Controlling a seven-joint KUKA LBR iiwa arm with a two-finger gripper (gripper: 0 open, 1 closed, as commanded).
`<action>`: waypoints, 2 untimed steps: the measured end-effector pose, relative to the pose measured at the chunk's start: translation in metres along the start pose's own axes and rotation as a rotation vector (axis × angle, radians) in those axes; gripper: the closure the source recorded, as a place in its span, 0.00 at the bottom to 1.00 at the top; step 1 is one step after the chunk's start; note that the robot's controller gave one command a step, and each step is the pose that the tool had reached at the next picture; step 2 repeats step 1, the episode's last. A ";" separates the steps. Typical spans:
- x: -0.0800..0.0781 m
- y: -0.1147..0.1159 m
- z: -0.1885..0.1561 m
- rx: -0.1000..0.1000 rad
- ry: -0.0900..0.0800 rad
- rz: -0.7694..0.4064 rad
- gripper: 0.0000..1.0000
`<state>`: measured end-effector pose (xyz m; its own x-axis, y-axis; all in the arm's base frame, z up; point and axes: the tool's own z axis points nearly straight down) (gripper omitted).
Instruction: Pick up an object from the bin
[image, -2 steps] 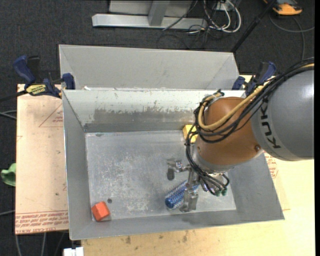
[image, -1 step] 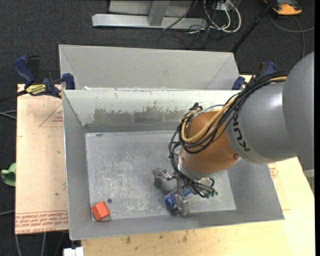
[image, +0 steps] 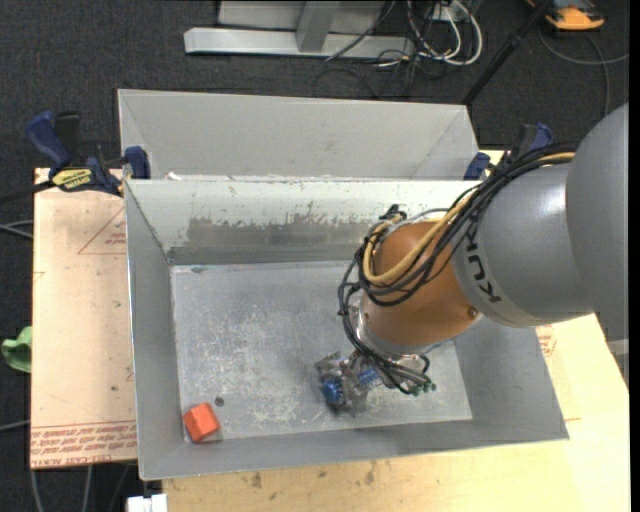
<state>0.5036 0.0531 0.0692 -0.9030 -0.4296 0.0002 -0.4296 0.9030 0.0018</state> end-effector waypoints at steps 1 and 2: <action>0.005 0.023 -0.145 0.003 -0.009 0.009 1.00; 0.005 0.023 -0.145 0.003 -0.009 0.009 1.00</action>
Offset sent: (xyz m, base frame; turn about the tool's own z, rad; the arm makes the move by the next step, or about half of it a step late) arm -0.0159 0.0169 0.1422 0.0095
